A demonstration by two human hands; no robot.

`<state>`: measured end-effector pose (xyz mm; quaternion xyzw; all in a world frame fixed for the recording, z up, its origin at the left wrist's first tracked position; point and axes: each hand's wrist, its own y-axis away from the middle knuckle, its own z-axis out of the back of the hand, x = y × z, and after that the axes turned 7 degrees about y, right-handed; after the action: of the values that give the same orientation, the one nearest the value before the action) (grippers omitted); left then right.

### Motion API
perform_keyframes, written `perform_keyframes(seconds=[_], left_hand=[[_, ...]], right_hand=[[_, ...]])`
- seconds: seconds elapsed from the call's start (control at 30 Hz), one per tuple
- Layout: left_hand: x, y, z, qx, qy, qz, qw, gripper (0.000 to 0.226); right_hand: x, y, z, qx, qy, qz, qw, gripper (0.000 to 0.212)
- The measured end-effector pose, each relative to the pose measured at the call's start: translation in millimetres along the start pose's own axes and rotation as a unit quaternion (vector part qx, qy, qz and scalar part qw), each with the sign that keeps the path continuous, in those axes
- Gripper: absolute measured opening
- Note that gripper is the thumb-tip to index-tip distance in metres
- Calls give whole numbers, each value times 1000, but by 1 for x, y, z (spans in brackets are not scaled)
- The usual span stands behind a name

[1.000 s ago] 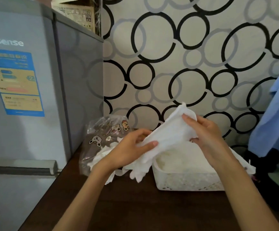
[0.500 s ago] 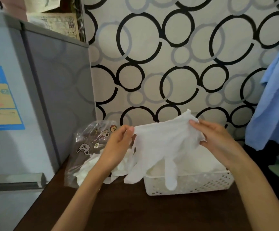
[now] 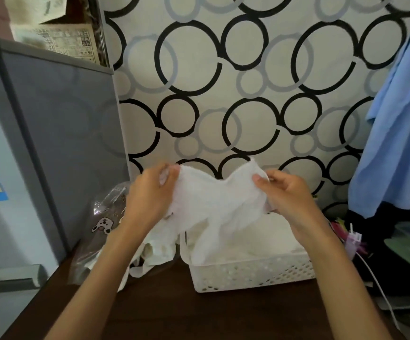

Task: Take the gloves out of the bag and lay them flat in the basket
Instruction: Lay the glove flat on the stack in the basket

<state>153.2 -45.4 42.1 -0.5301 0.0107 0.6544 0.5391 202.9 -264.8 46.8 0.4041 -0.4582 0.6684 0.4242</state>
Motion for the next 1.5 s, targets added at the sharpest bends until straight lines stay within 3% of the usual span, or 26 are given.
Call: perform_keyframes(seconds=[0.1,0.2,0.43,0.53,0.6,0.7,0.8,0.87,1.0,1.1,1.2,1.27,1.33,1.4,1.5], left_hand=[[23,-17,-35,188,-62,24,980,24],[31,-22,-69,268,-131,14,954,29],[20,-22,-100,179,-267,-94,942,27],[14,-20,-91,138,-191,-143,961,25],[5,-15,-81,226,-96,-176,953,22],[-9,-2,-71,425,-108,-162,884,17],[-8,2,-67,464,-163,-169,854,13],[-8,0,-59,460,-172,-156,857,14],[-8,-6,-39,483,-177,-107,851,5],[-9,-12,-18,506,-218,-77,831,14],[-13,-16,-9,428,-192,-77,880,23],[-19,-9,-20,388,-150,-106,903,24],[-19,4,-40,436,-179,-99,876,55],[-10,16,-59,501,-266,-44,822,86],[14,23,-73,530,-358,-28,768,98]], right_hand=[[-29,-14,17,-8,119,-66,991,13],[-54,-21,29,-42,229,-92,968,20],[-82,-28,28,-139,334,-84,928,27],[-82,-28,29,-151,353,-83,920,35],[-79,-28,33,-159,374,-50,912,38],[-69,-30,35,-80,364,20,928,31],[-66,-27,26,128,413,3,902,36],[-71,-26,22,191,471,-32,861,47],[-77,-27,25,185,510,-64,838,52],[-73,-27,26,149,525,-38,837,49],[-64,-28,27,99,440,11,892,44],[-60,-26,24,126,383,18,915,45],[-63,-25,20,181,385,0,905,50],[-69,-25,19,218,428,-46,876,59],[-76,-28,24,232,458,-106,852,74]])
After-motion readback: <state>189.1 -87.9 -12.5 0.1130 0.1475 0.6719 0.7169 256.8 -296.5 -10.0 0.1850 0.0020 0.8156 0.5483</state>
